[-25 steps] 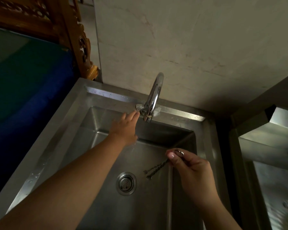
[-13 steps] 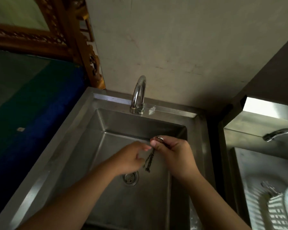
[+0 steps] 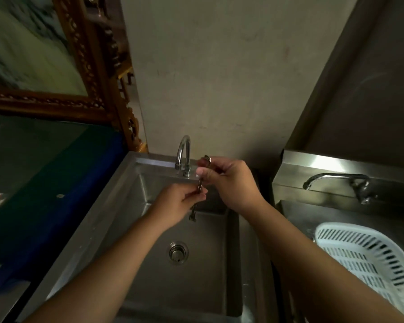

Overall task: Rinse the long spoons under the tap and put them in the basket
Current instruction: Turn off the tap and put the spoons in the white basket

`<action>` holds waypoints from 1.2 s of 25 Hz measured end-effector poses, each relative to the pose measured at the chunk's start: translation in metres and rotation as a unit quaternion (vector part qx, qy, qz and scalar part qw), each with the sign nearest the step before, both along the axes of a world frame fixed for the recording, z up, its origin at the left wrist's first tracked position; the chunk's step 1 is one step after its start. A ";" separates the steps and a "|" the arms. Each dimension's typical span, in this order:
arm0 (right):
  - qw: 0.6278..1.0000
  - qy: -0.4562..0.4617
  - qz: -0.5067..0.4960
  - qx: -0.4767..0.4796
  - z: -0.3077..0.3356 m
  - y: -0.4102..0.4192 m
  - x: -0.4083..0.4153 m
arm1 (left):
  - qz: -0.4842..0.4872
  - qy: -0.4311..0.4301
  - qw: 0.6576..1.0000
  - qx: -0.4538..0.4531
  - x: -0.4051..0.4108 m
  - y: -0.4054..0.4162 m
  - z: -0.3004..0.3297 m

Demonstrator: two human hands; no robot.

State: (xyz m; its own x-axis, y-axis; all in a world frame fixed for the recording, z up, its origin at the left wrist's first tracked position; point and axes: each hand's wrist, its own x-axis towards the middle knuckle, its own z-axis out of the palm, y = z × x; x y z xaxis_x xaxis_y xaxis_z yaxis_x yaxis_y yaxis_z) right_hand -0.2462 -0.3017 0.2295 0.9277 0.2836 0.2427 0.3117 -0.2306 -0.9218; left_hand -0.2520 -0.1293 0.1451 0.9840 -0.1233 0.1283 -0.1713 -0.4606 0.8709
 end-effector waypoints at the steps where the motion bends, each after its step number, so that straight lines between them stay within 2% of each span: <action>1: 1.000 -0.006 -0.018 0.005 0.010 0.004 -0.007 | -0.012 -0.014 1.000 0.003 -0.002 0.004 0.012; 5: 0.996 -0.019 -0.072 -0.039 0.039 0.030 -0.042 | -0.046 -0.069 0.996 0.018 -0.019 0.026 0.051; 12: 0.989 -0.024 -0.135 -0.057 0.038 0.062 -0.100 | -0.117 -0.069 0.990 -0.043 -0.061 0.057 0.061; 16: 0.987 0.000 -0.157 -0.018 0.030 0.060 -0.116 | -0.126 -0.004 0.979 -0.157 -0.080 0.048 0.052; 18: 0.988 0.008 -0.155 -0.027 0.022 0.054 -0.121 | -0.116 0.025 0.976 -0.181 -0.084 0.042 0.044; 24: 0.979 0.057 -0.196 -0.028 -0.024 0.001 -0.146 | -0.095 0.069 0.974 -0.193 -0.095 -0.008 0.032; 30: 0.965 0.131 -0.213 -0.076 -0.067 -0.122 -0.188 | -0.075 0.161 0.955 -0.240 -0.114 -0.127 0.024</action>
State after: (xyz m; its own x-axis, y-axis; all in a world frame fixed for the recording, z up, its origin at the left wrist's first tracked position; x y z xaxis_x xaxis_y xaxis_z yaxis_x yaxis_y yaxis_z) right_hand -0.4342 -0.4240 0.1622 0.9920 -0.1224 -0.0309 -0.0806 -0.4255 -0.9014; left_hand -0.3661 -0.2564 0.1694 0.9581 -0.2683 -0.1005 0.1078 0.0125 0.9941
